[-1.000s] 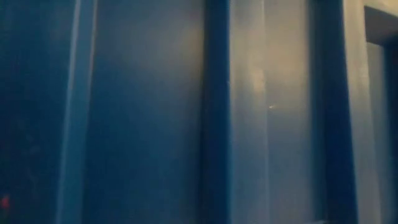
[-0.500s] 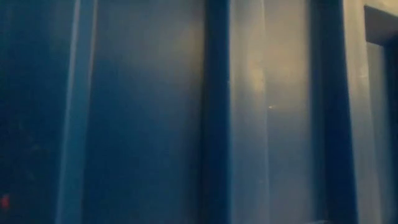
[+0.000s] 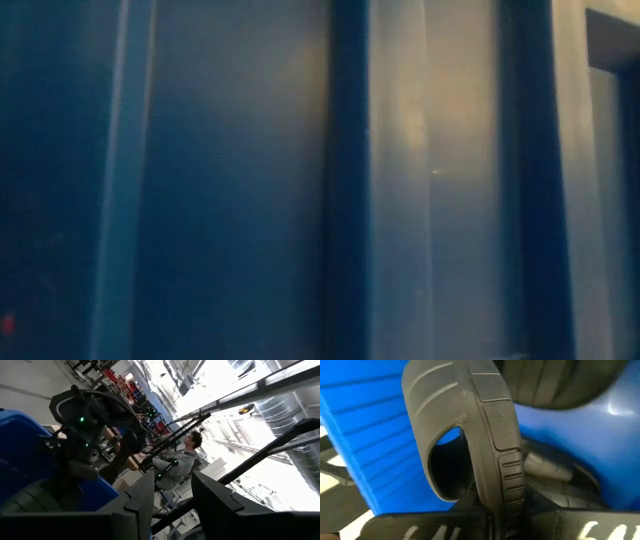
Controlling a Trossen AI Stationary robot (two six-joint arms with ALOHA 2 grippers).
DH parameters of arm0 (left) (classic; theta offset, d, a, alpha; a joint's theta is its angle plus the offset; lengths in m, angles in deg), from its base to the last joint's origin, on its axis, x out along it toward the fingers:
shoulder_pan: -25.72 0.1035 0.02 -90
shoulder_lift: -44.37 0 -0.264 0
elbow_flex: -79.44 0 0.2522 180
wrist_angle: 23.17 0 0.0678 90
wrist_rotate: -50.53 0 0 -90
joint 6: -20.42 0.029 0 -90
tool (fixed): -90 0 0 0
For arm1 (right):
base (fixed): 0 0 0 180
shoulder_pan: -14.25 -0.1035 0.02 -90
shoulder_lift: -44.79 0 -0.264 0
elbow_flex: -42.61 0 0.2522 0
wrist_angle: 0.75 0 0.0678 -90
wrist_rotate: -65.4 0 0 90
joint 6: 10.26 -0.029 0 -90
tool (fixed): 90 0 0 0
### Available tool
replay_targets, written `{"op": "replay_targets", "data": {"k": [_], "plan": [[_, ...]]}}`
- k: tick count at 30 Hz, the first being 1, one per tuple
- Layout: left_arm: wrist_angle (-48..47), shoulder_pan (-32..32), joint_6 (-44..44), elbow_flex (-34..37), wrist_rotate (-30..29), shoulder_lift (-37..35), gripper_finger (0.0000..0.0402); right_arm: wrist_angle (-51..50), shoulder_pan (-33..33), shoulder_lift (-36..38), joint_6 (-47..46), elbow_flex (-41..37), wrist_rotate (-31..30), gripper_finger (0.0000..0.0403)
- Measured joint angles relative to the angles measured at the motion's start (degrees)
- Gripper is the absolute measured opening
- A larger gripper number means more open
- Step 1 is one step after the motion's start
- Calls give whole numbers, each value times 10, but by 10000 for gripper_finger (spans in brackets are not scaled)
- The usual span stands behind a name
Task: Pick and place slides into bin
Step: Put the black slide in the bin
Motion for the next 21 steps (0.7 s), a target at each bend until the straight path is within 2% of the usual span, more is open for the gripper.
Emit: {"op": "replay_targets", "data": {"k": [7,21], "plan": [[-13,0,0,0,1,0,122,79,10,-9,-29,1,41,5],[-11,0,-2,0,6,0,122,63,4,-42,-11,0,67,5]]}}
